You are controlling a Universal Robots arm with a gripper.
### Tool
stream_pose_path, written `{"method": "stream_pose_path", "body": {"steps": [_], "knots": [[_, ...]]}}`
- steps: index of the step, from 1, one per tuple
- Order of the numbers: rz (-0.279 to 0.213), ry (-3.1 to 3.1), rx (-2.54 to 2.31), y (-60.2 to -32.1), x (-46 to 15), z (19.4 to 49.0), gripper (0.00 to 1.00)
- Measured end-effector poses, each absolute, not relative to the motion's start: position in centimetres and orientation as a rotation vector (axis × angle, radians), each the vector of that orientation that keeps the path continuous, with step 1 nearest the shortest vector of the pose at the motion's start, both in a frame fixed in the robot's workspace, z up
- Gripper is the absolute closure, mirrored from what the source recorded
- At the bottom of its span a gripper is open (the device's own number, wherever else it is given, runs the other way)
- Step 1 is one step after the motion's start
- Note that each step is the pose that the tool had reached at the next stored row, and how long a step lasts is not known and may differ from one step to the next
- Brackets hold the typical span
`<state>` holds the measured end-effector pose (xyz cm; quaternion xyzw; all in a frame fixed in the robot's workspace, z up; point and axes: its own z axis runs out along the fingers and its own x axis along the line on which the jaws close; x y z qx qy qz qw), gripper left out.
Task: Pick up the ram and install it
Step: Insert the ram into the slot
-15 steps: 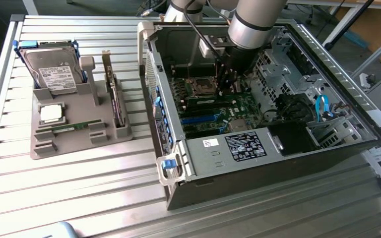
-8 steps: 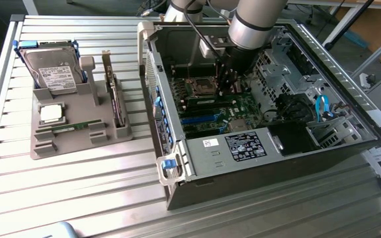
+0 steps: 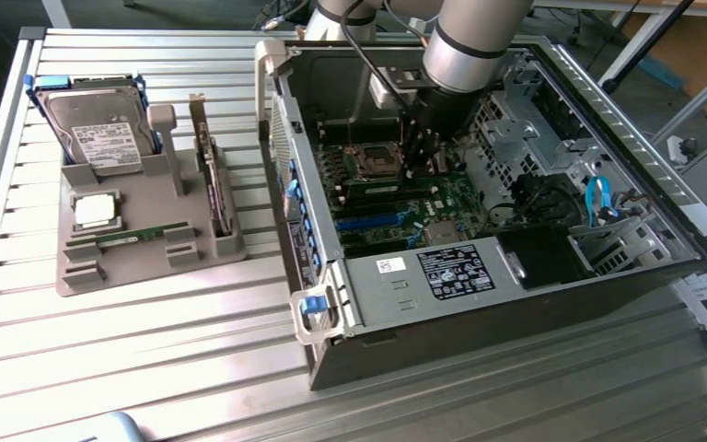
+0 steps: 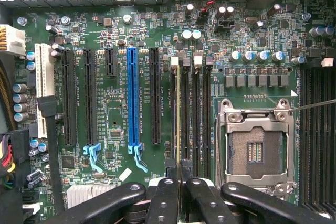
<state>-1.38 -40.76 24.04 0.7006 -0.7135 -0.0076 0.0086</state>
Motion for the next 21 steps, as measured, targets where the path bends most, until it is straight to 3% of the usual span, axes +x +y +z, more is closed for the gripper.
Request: {"method": "stream_pose_path", "body": {"steps": [21], "knots": [[-0.024, -2.229, 2.189, -40.76, -1.38, 23.70, 0.88]]}}
